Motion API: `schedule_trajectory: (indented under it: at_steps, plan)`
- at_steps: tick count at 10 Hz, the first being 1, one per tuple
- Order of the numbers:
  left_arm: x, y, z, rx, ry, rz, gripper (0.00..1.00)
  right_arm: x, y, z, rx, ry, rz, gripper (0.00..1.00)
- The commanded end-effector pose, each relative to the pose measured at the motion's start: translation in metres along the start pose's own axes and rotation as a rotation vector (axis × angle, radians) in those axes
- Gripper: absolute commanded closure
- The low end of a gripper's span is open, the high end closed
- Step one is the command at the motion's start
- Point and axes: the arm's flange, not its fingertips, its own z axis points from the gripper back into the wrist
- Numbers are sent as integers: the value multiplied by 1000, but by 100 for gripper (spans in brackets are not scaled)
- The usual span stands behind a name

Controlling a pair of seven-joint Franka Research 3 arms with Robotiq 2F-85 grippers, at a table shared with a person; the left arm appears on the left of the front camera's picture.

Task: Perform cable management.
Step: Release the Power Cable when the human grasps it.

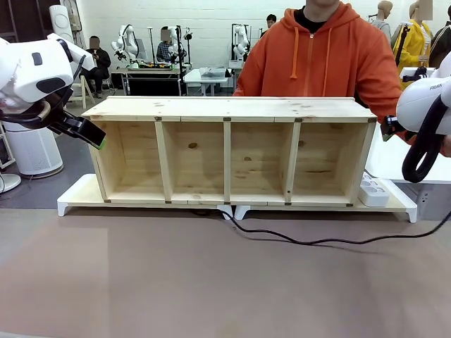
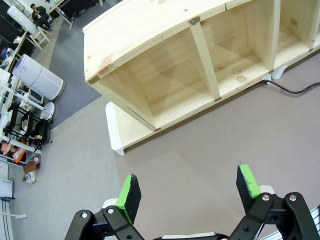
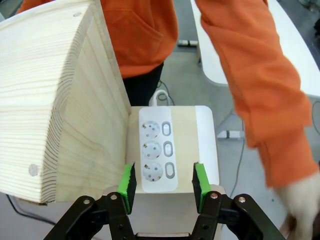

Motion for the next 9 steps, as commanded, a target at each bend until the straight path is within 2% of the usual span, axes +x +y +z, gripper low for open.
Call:
schedule_trajectory:
  at_steps: [1,9]
  plan:
    - [2,1,-1,3,-12,-8,0,-1,0,-1,0,5,-1,40]
    - [2,1,-1,3,-12,-8,0,-1,0,-1,0,5,-1,40]
